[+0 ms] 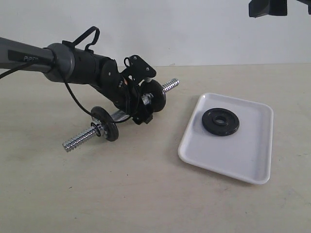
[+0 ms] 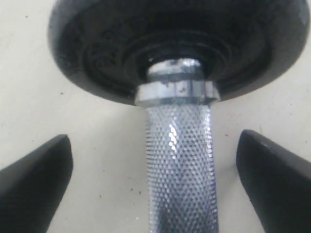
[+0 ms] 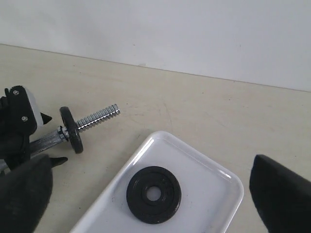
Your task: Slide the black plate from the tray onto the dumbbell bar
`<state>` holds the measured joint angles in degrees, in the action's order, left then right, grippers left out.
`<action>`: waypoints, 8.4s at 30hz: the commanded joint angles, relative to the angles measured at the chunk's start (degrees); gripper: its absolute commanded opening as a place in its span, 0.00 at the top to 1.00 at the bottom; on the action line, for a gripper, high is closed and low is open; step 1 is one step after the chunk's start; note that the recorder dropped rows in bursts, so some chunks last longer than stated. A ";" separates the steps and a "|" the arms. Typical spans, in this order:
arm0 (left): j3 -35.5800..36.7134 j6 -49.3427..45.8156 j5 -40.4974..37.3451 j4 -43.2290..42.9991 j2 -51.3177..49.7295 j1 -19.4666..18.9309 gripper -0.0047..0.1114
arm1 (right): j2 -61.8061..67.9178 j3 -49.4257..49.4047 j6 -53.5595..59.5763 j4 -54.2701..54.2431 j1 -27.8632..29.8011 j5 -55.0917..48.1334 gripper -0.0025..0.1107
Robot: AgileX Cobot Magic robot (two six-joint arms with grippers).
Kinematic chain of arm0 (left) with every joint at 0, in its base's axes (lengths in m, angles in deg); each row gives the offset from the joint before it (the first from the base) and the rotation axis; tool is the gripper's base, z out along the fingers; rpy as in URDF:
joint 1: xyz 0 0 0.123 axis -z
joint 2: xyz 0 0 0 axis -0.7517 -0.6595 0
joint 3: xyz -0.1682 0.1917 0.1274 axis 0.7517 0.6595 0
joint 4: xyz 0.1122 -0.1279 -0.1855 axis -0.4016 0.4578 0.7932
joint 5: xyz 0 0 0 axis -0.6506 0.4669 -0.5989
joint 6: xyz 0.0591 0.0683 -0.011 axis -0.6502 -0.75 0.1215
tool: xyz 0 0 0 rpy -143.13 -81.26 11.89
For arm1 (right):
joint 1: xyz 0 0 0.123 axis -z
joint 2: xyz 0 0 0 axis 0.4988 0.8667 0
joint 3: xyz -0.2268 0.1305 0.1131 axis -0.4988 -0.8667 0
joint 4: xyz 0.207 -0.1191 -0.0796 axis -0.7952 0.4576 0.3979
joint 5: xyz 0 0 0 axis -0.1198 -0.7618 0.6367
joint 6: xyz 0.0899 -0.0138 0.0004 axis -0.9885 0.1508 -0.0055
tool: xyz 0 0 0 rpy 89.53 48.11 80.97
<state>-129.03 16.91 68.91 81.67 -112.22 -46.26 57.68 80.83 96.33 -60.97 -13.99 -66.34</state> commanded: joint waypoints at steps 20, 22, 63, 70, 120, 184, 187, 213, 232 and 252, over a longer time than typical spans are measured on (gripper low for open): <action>-0.24 0.57 -1.12 -0.24 -0.62 -0.14 0.66 | -0.01 0.04 0.67 -0.29 0.13 0.15 0.06; -0.24 0.57 -1.12 -0.24 -0.72 -0.14 0.71 | -0.01 0.04 0.67 -0.29 0.13 0.15 0.06; -0.24 -3.33 -9.42 0.00 4.89 -0.14 0.93 | 5.34 0.04 1.18 -0.27 0.13 -1.54 0.06; -0.24 -3.33 -9.28 0.35 8.34 -0.14 0.93 | 9.15 0.04 1.27 -0.27 0.13 -1.76 0.06; -0.24 -4.62 -7.87 5.11 11.30 -0.14 0.93 | 33.10 0.04 -2.33 7.54 -7.43 10.58 0.06; -0.24 -10.55 -9.64 11.60 17.87 -0.14 0.93 | 45.49 0.15 -2.33 7.43 -7.33 16.35 0.06; -0.24 -10.55 -9.65 11.77 18.11 -0.14 0.93 | 45.49 0.15 -2.33 7.43 -7.33 16.35 0.06; -0.24 -15.60 -8.06 16.08 20.67 -0.14 0.93 | 45.49 0.15 -2.33 7.34 -7.33 14.96 0.06; -0.24 -16.16 -8.25 16.08 17.99 -0.14 0.93 | 45.49 0.15 -2.33 7.34 -7.33 13.92 0.06; -0.24 -15.94 -8.11 16.08 17.63 -0.14 0.93 | 45.49 0.15 -2.33 7.34 -7.33 13.83 0.06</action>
<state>-128.27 0.82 56.97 95.86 -108.08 -46.63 102.68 81.38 94.25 -53.57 -21.35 -49.60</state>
